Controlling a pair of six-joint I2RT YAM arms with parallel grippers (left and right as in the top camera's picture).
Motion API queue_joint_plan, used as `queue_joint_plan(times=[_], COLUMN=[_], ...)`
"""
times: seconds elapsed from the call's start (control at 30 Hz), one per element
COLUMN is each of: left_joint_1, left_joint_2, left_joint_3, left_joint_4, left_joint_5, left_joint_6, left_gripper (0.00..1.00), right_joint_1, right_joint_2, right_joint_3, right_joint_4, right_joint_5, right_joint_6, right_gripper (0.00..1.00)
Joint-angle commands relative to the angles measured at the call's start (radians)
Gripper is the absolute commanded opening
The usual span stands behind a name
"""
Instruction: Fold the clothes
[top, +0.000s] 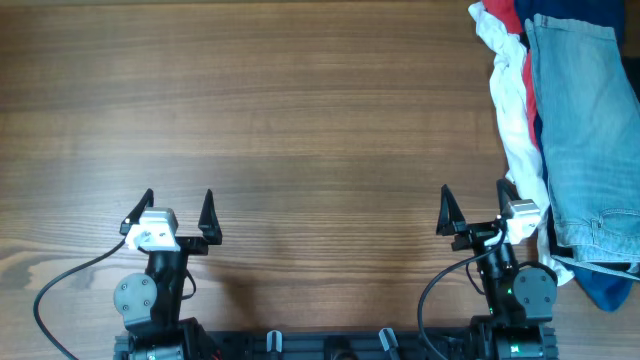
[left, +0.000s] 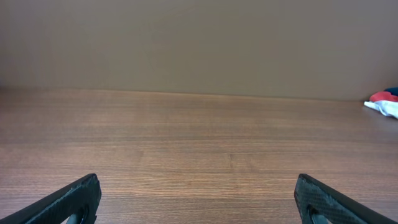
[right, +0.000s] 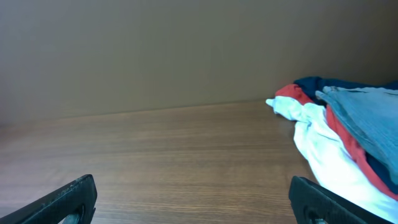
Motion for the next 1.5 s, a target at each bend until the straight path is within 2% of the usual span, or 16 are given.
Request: queue_joint_plan(times=[0.0, 0.43, 0.6, 0.7, 0.87, 1.0, 1.13, 1.2, 1.37, 1.47], left_joint_1=[-0.003, -0.003, -0.003, -0.003, -0.003, -0.003, -0.003, -0.003, -0.048, -0.064], left_joint_2=[-0.007, -0.007, -0.007, 0.008, 0.216, 0.448, 0.767, 0.962, 1.196, 1.298], left_joint_3=[-0.002, -0.002, 0.005, 0.053, 0.242, 0.473, 0.838, 1.069, 1.283, 1.284], left_joint_4=[-0.005, -0.005, 0.005, 0.005, -0.053, -0.166, -0.441, -0.640, -0.827, -0.792], left_joint_5=[-0.009, -0.009, 0.057, 0.058, 0.084, 0.108, 0.127, 0.127, 0.126, 0.129], left_joint_6=[-0.009, -0.028, -0.066, -0.066, -0.065, -0.065, -0.065, -0.064, -0.058, -0.073], left_gripper=[1.00, 1.00, 1.00, 1.00, 1.00, 1.00, 1.00, 1.00, 1.00, 1.00], right_joint_1=[0.004, 0.004, 0.004, 0.004, 0.004, 0.004, 0.004, 0.004, -0.016, -0.061], right_joint_2=[-0.008, -0.002, 0.003, 0.069, 0.402, 0.703, 1.005, 1.233, 1.543, 1.680], right_joint_3=[-0.001, -0.001, 0.018, 0.095, 0.358, 0.640, 1.017, 1.299, 1.609, 1.636], right_joint_4=[-0.001, 0.005, 0.022, 0.026, 0.012, -0.079, -0.338, -0.540, -0.813, -0.812], right_joint_5=[0.061, -0.019, -0.020, -0.062, -0.133, -0.207, -0.226, -0.224, -0.192, -0.136], right_joint_6=[-0.003, 0.000, -0.004, -0.073, -0.108, -0.108, -0.116, -0.143, -0.168, -0.346], right_gripper=[1.00, 1.00, 1.00, 1.00, 1.00, 1.00, 1.00, 1.00, 1.00, 1.00])
